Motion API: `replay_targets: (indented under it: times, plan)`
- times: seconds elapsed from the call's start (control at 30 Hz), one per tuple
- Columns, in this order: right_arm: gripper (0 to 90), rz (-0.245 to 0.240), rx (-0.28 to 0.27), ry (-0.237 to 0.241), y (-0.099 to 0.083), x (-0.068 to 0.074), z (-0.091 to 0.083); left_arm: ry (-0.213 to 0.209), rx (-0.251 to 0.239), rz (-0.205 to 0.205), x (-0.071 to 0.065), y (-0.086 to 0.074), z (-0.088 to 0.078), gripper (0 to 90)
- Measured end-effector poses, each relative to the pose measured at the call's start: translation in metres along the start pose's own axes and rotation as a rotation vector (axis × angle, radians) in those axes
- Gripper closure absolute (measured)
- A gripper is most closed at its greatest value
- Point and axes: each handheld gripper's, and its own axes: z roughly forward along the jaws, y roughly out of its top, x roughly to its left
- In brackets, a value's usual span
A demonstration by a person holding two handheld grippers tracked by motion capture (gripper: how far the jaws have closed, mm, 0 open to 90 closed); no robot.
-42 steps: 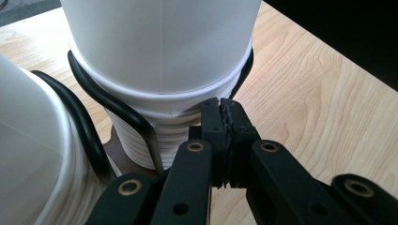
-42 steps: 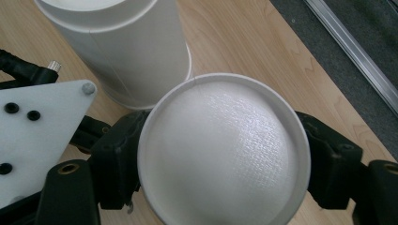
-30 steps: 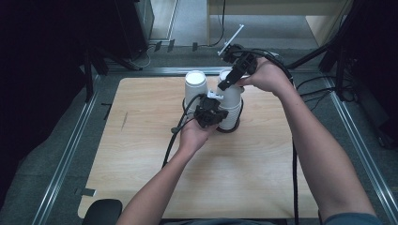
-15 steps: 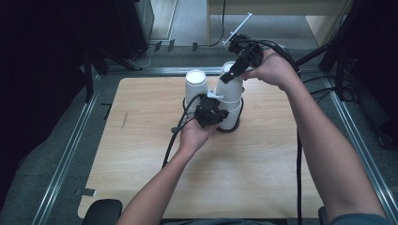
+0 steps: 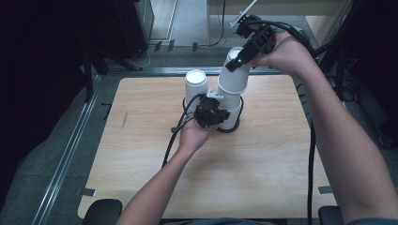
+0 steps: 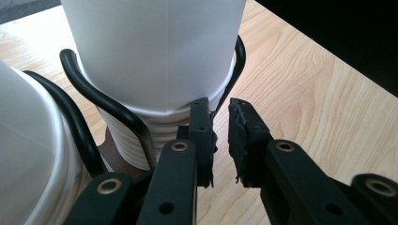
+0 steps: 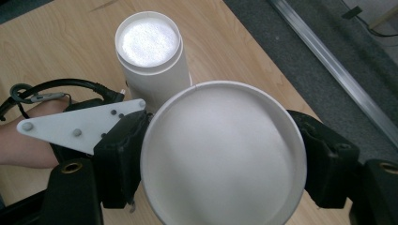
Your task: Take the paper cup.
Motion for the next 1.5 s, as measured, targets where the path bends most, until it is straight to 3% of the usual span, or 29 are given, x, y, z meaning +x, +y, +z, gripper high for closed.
replay_targets:
  times: [0.13,0.23,0.47,0.73,0.77,1.0,1.2,1.5]
  plan:
    - [25.8,0.001,-0.002,-0.008,0.0,0.001,-0.01,-0.002,-0.001,0.0,0.0,0.0,0.0,77.1]
    - [25.7,0.016,-0.005,0.027,-0.003,0.0,-0.018,-0.009,0.001,-0.008,0.0,0.0,-0.001,76.2]
    - [25.7,0.025,-0.002,0.05,-0.014,0.0,-0.036,-0.011,0.0,-0.007,0.002,0.001,-0.003,75.0]
    - [25.6,0.002,-0.001,0.073,-0.036,0.009,-0.041,-0.033,0.007,0.022,-0.001,-0.002,-0.007,72.1]
    - [25.5,0.003,0.006,0.099,-0.041,0.01,-0.04,-0.04,0.009,0.024,-0.002,-0.002,-0.008,71.8]
    - [25.5,0.001,0.013,0.118,-0.065,0.017,-0.032,-0.097,0.017,0.025,0.001,-0.007,-0.018,68.7]
    - [25.5,0.005,0.023,0.151,-0.083,0.025,-0.018,-0.111,0.035,0.067,0.001,-0.014,-0.026,65.3]
    - [25.4,-0.004,0.022,0.218,-0.109,0.037,0.012,-0.133,0.039,0.064,0.012,-0.024,-0.031,63.5]
